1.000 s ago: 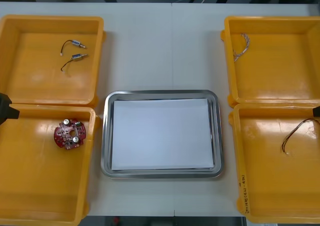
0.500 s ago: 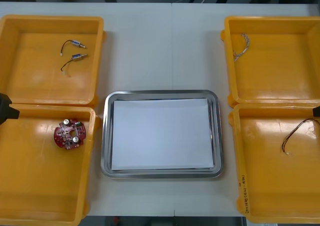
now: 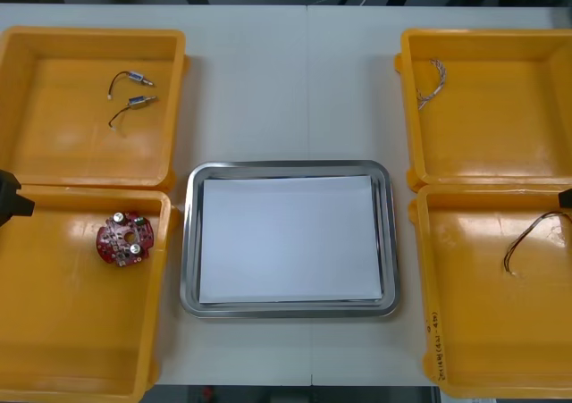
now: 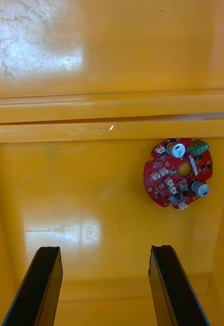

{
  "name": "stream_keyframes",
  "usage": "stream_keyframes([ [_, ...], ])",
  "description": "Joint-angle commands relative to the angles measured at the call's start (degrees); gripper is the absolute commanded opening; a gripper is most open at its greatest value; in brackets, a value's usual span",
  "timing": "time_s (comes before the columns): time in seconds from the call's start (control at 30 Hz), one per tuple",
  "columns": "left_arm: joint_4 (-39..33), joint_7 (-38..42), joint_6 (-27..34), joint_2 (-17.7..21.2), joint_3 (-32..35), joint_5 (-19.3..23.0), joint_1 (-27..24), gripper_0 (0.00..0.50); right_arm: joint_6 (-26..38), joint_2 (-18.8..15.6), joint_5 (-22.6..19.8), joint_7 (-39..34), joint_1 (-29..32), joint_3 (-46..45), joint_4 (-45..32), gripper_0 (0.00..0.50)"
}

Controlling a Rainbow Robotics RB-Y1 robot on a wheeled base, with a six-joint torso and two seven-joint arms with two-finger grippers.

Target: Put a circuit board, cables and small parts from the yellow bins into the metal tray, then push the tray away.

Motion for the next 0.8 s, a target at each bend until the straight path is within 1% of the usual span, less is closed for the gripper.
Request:
stream_keyframes([
  [0.03, -0.66, -6.55, 0.35, 2.90, -0.71, -1.15, 1.06, 0.500, 1.06, 0.22, -0.83, -2.71, -1.90, -0.97, -1.91, 0.500],
  [0.2, -0.66, -11.30, 0.35, 2.90, -0.71, -0.89, 1.50, 0.500, 1.06, 0.22, -0.83, -2.88, -1.81, -0.88, -1.91, 0.500],
  [0.3, -0.66, -14.90, 0.35, 2.81, -1.06, -0.36, 2.29, 0.500, 1.06, 0.22, 0.31, -3.41, -1.64, -0.09, -1.56, 0.500],
  [0.4, -0.66, -16.84, 0.35, 2.90, -1.85, 0.08, 2.99, 0.500, 0.80, 0.22, 0.93, -3.67, -1.64, 0.79, -1.03, 0.500],
  [0.53, -1.10, -18.95, 0.21, 2.81, -2.73, 0.78, 3.78, 0.500, -0.08, 0.31, 0.66, -3.67, -1.55, 1.76, 0.29, 0.500],
  [0.67, -2.33, -21.67, -1.46, 2.90, -2.91, 2.01, 4.57, 0.500, -2.45, 0.31, 0.40, -2.88, -0.85, 2.99, 2.40, 0.500],
  [0.8, -3.64, -24.92, -4.53, 2.81, -2.91, 3.24, 6.24, 0.500, -6.05, 0.22, 0.14, -2.27, 1.09, 4.74, 4.07, 0.500],
])
